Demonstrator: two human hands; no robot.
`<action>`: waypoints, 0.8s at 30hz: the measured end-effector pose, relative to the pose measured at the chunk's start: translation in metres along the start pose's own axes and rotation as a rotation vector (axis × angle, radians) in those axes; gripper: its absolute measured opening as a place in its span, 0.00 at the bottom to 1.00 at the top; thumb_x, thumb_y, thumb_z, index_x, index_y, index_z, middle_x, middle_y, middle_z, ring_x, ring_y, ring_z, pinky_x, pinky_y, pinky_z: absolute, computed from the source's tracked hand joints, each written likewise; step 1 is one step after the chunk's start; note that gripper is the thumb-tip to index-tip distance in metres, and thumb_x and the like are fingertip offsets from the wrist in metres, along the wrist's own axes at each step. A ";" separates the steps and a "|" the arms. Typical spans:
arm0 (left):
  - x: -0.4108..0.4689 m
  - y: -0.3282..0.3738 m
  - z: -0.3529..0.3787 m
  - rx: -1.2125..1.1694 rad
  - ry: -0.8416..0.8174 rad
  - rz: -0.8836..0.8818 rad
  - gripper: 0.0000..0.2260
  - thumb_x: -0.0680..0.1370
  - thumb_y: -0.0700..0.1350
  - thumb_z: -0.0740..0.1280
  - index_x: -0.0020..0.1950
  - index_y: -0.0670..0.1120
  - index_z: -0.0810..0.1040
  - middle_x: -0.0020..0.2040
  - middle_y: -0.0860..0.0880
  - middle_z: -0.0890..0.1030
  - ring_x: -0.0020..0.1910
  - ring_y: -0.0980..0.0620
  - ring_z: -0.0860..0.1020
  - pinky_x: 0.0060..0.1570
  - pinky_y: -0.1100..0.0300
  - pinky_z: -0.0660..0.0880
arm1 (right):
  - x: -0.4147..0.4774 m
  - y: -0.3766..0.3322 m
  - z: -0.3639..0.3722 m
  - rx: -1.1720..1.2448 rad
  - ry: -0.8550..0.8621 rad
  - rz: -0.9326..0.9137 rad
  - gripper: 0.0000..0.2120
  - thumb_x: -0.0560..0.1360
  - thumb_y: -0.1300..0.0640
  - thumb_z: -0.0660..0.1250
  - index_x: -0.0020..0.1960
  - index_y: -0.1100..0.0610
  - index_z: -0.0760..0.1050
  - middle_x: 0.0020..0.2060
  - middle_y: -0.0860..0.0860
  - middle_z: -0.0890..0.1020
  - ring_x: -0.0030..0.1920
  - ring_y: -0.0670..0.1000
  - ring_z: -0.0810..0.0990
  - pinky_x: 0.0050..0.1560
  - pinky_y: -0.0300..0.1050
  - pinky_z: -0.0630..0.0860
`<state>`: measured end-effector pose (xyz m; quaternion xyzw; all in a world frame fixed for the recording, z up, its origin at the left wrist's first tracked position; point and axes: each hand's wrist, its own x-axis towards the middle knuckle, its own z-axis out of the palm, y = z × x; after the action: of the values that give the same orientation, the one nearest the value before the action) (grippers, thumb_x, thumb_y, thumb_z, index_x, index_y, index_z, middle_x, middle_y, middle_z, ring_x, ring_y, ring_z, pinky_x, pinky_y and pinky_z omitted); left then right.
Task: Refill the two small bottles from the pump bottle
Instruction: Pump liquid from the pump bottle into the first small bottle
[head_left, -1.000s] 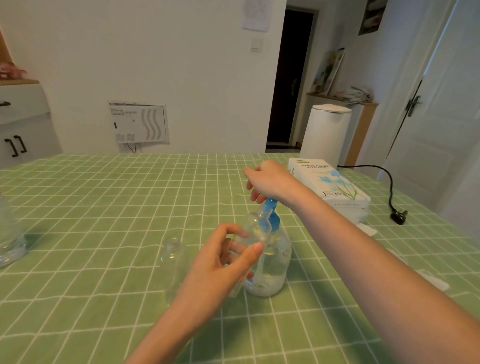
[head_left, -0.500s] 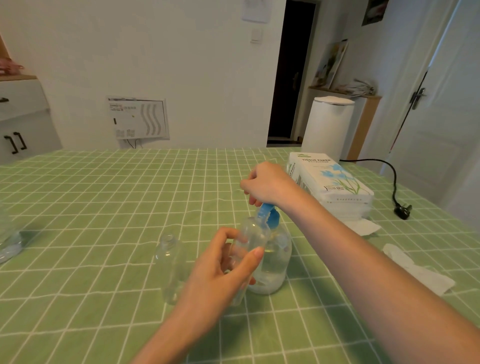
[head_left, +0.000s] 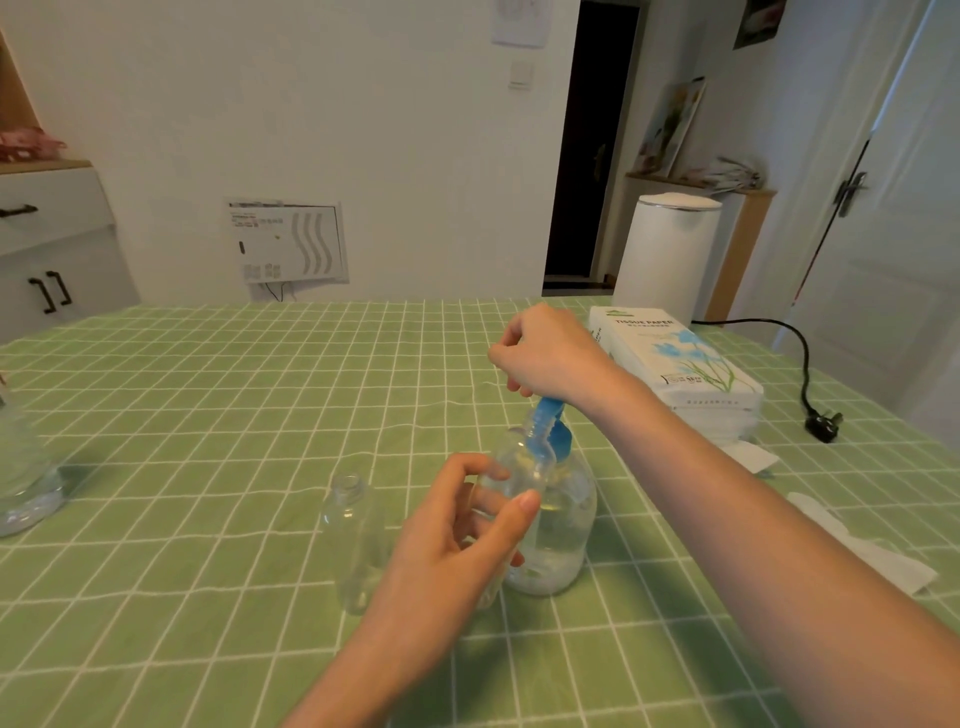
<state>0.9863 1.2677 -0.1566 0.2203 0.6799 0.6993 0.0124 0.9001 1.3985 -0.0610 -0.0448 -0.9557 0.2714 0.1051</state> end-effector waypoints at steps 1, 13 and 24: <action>0.000 0.000 0.000 -0.001 0.000 0.000 0.12 0.65 0.60 0.69 0.45 0.58 0.75 0.37 0.53 0.81 0.40 0.47 0.81 0.46 0.43 0.79 | 0.000 0.000 0.000 0.002 -0.015 0.002 0.16 0.74 0.59 0.60 0.54 0.68 0.79 0.47 0.63 0.83 0.40 0.64 0.82 0.50 0.59 0.79; -0.004 -0.002 -0.002 0.011 -0.011 -0.038 0.13 0.68 0.61 0.70 0.46 0.56 0.75 0.36 0.51 0.80 0.34 0.54 0.80 0.40 0.56 0.78 | 0.000 0.009 0.010 -0.033 -0.087 0.041 0.17 0.74 0.57 0.64 0.57 0.67 0.78 0.51 0.61 0.83 0.36 0.51 0.71 0.51 0.57 0.78; -0.002 0.002 -0.001 0.022 -0.005 -0.014 0.14 0.65 0.62 0.68 0.46 0.58 0.75 0.35 0.54 0.79 0.36 0.54 0.80 0.41 0.45 0.78 | 0.003 0.003 0.001 -0.026 -0.024 -0.022 0.16 0.74 0.58 0.61 0.56 0.67 0.78 0.47 0.61 0.84 0.35 0.51 0.73 0.35 0.45 0.75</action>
<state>0.9879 1.2657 -0.1556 0.2174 0.6890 0.6912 0.0166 0.8967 1.4009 -0.0629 -0.0322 -0.9608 0.2581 0.0959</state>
